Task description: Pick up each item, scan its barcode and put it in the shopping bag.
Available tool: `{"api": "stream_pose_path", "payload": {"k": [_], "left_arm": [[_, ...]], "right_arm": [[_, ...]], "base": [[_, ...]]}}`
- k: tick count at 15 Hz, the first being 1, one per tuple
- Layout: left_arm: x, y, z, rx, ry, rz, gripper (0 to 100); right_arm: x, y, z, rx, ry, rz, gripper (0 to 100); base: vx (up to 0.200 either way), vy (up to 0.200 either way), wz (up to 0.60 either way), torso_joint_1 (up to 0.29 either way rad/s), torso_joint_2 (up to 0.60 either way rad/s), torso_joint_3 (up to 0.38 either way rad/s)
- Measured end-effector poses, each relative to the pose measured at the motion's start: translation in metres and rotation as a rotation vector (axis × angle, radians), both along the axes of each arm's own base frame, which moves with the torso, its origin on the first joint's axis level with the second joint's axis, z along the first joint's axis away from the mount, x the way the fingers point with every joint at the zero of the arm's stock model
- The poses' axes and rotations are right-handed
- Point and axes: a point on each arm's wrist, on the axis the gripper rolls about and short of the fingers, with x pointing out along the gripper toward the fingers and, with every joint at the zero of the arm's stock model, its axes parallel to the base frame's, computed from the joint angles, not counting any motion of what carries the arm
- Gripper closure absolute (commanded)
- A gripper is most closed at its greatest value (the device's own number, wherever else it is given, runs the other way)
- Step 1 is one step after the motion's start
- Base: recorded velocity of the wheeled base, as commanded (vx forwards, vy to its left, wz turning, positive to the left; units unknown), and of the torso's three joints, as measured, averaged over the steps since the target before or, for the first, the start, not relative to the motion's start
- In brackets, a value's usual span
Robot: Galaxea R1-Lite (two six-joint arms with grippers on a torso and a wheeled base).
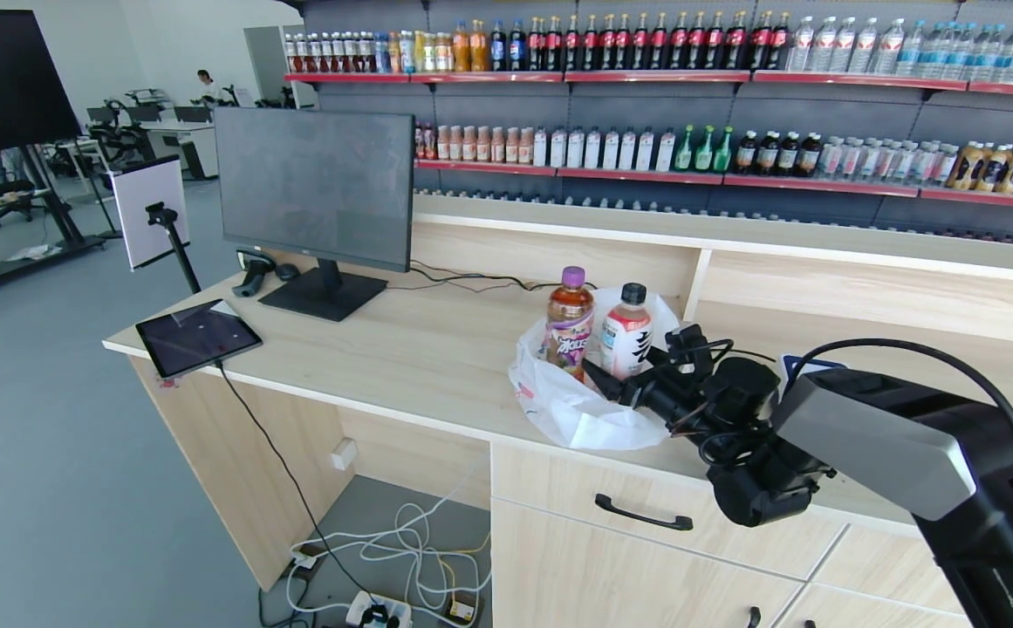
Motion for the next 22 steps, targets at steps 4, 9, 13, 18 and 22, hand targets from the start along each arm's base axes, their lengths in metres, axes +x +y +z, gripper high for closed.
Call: {"api": "stream_pose_path", "payload": {"k": [4,9,13,18,22], "left_arm": [[0.000,0.000,0.000,-0.001,0.000,0.001,0],[0.000,0.000,0.000,0.000,0.000,0.000,0],[0.000,0.000,0.000,0.000,0.000,0.001,0],[0.000,0.000,0.000,0.000,0.000,0.000,0],[0.000,0.000,0.000,0.000,0.000,0.001,0]], "right_arm": [[-0.008,-0.002,0.008,-0.016,0.002,-0.002,0],[-0.036,-0.015,0.029,-0.035,0.042,-0.015,0],[-0.078,-0.026,0.058,-0.056,0.069,-0.016,0],[-0.147,-0.043,0.095,-0.078,0.077,-0.018,0],[-0.213,-0.059,0.112,-0.096,0.082,-0.019,0]], "base": [[0.000,0.000,0.00,0.000,0.00,0.000],[0.000,0.000,0.00,0.000,0.00,0.000],[0.000,0.000,0.00,0.000,0.00,0.000],[0.000,0.000,0.00,0.000,0.00,0.000],[0.000,0.000,0.00,0.000,0.00,0.000]]}}
